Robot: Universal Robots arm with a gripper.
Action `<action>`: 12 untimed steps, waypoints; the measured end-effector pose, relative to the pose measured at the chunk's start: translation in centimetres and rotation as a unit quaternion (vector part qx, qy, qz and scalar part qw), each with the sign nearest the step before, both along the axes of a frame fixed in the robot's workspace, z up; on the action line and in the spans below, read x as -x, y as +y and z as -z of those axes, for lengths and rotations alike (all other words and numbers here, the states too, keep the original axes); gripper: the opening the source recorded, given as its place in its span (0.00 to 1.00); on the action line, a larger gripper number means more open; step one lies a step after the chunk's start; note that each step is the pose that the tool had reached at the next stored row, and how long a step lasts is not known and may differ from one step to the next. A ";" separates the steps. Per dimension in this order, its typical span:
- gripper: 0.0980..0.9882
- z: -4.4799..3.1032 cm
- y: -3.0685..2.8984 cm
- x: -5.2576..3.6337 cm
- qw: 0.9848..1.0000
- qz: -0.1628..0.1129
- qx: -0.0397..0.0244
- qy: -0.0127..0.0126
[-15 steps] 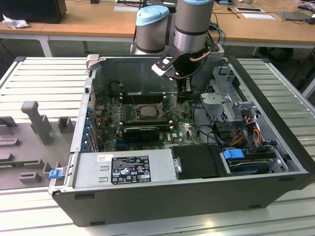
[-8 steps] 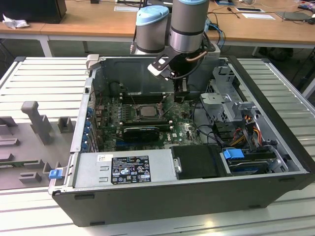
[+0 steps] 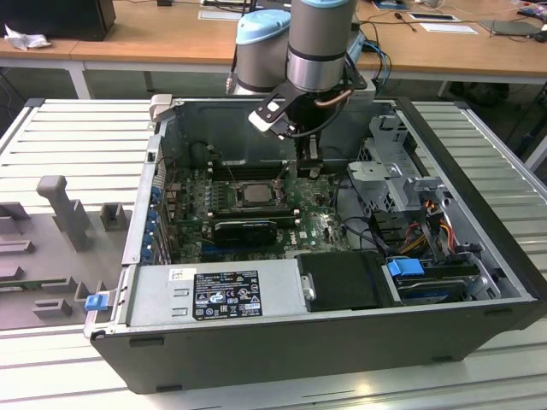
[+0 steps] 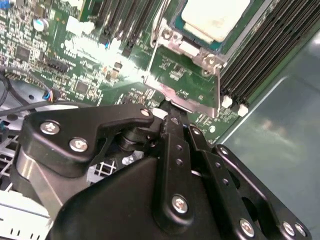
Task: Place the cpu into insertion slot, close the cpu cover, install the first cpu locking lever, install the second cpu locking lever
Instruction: 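Close the cpu cover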
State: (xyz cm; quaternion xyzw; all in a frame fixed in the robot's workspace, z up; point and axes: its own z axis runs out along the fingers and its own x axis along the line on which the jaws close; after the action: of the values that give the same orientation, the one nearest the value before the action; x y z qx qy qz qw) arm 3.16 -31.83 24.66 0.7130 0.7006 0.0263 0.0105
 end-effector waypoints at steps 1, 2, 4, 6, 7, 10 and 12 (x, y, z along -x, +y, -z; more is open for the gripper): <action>0.01 0.00 0.00 0.19 1.000 0.000 0.000 0.000; 0.01 0.00 0.00 0.32 1.000 0.000 0.000 0.000; 0.01 0.00 0.00 0.50 1.000 0.000 0.000 0.000; 0.01 0.00 0.00 0.62 1.000 0.000 0.000 0.000; 0.01 0.00 0.00 0.65 1.000 0.000 0.000 0.000; 0.01 0.00 0.00 0.80 1.000 0.000 0.000 0.000; 0.01 0.00 0.00 0.91 1.000 0.000 0.000 0.000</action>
State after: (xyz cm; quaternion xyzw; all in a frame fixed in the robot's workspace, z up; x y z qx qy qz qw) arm 2.26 -31.83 24.66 0.7131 0.7005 0.0263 0.0105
